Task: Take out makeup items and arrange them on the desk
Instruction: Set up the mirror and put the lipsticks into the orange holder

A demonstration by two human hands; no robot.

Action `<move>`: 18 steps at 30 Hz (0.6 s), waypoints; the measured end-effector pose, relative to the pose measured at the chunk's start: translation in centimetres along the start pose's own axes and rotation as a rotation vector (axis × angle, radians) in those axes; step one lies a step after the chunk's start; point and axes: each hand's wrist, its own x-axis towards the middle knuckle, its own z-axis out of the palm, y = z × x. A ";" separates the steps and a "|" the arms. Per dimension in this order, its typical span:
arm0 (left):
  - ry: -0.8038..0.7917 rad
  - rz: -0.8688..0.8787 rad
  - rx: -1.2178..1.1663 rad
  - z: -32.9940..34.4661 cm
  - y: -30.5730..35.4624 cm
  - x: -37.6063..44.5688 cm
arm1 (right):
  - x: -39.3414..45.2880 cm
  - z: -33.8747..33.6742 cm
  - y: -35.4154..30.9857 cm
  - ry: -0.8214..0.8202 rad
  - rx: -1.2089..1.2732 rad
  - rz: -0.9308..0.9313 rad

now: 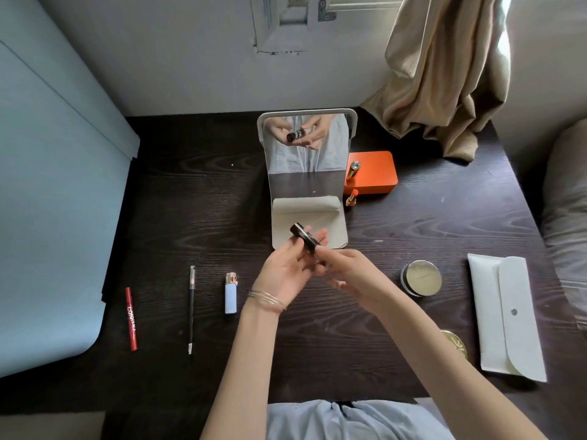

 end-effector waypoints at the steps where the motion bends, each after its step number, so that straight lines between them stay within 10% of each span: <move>1: 0.017 0.034 0.031 -0.3 -0.2 0.2 | 0.0 -0.1 0.0 -0.028 -0.012 0.003; 14: 0.420 0.240 -0.131 -0.7 1.5 1.0 | -0.5 -1.2 1.1 -0.053 -0.174 -0.032; 18: 0.405 0.208 0.393 -0.9 1.3 -0.1 | -0.6 -1.9 1.6 -0.090 0.029 -0.049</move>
